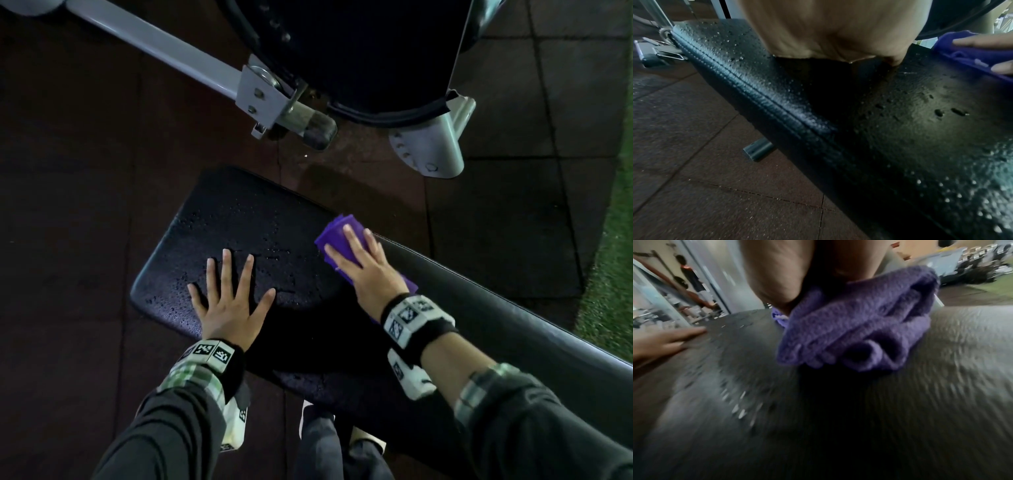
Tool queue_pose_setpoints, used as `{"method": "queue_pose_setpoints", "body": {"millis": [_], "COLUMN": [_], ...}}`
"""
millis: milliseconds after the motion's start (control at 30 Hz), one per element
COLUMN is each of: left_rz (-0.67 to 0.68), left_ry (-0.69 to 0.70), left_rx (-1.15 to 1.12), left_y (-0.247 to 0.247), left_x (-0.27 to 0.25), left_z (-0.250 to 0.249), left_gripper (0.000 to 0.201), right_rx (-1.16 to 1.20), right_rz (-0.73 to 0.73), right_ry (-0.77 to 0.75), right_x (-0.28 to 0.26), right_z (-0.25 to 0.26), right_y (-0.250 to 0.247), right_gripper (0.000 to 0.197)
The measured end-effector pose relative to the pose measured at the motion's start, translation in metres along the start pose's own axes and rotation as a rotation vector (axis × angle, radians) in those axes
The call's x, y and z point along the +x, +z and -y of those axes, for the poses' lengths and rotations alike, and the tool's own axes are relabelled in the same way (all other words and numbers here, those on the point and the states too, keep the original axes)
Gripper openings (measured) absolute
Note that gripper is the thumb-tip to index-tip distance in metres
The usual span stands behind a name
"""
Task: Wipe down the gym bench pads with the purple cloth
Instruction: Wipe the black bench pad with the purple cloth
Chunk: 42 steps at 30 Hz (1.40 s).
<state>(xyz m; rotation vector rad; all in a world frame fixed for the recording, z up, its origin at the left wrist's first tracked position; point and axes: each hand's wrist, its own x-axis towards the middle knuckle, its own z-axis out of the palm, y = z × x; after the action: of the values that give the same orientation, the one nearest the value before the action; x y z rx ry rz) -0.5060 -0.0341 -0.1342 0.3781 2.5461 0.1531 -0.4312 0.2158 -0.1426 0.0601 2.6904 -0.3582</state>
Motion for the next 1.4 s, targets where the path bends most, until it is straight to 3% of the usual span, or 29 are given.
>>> {"method": "queue_pose_setpoints", "body": {"millis": [100, 200, 300, 367, 467, 533, 633, 733, 833, 933, 1033, 1133, 1267, 1400], "left_rz": [-0.016, -0.033, -0.093, -0.139, -0.154, -0.110, -0.036, -0.037, -0.065, -0.065, -0.037, -0.048, -0.041, -0.032], "left_ry": [0.017, 0.039, 0.101, 0.124, -0.021, -0.102, -0.091, -0.085, -0.073, -0.067, -0.057, -0.048, -0.053, -0.051], "left_rx": [-0.006, -0.026, -0.047, -0.051, -0.065, -0.101, -0.079, -0.072, -0.087, -0.103, -0.103, -0.105, -0.111, -0.101], "left_y": [0.001, 0.004, 0.005, 0.005, 0.004, 0.003, 0.005, 0.007, 0.009, 0.010, 0.009, 0.008, 0.009, 0.009], "left_x": [0.000, 0.001, -0.001, -0.007, -0.022, -0.030, -0.031, -0.029, -0.029, -0.029, -0.028, -0.029, -0.029, -0.029], "left_z": [0.001, 0.005, 0.015, 0.027, 0.048, 0.060, 0.065, 0.064, 0.065, 0.067, 0.067, 0.067, 0.067, 0.068], "left_gripper": [0.076, 0.075, 0.072, 0.068, 0.067, 0.070, 0.072, 0.072, 0.071, 0.071, 0.071, 0.071, 0.071, 0.071], "right_rx": [-0.081, -0.127, -0.033, 0.073, 0.151, 0.106, 0.096, 0.117, -0.046, -0.228, -0.195, -0.084, 0.063, 0.042], "right_rz": [-0.063, -0.098, -0.111, -0.110, -0.082, -0.036, -0.012, 0.017, 0.004, 0.108, 0.085, 0.134, 0.003, 0.039], "right_ry": [-0.200, -0.243, -0.061, 0.058, 0.185, 0.186, 0.129, 0.029, -0.266, -0.366, -0.266, -0.098, 0.006, 0.029], "right_x": [-0.049, -0.098, -0.108, -0.097, -0.060, -0.029, 0.007, 0.009, -0.022, -0.073, -0.096, -0.079, -0.032, -0.011], "right_z": [0.005, -0.017, -0.039, -0.047, -0.046, -0.035, -0.001, 0.042, 0.058, 0.033, -0.002, -0.019, 0.007, 0.056], "right_y": [0.018, 0.033, 0.025, 0.017, 0.009, 0.004, -0.008, -0.016, 0.007, 0.024, 0.018, 0.006, 0.001, -0.003], "right_gripper": [0.070, 0.078, 0.082, 0.097, 0.091, 0.085, 0.086, 0.089, 0.073, 0.068, 0.074, 0.082, 0.094, 0.088]}}
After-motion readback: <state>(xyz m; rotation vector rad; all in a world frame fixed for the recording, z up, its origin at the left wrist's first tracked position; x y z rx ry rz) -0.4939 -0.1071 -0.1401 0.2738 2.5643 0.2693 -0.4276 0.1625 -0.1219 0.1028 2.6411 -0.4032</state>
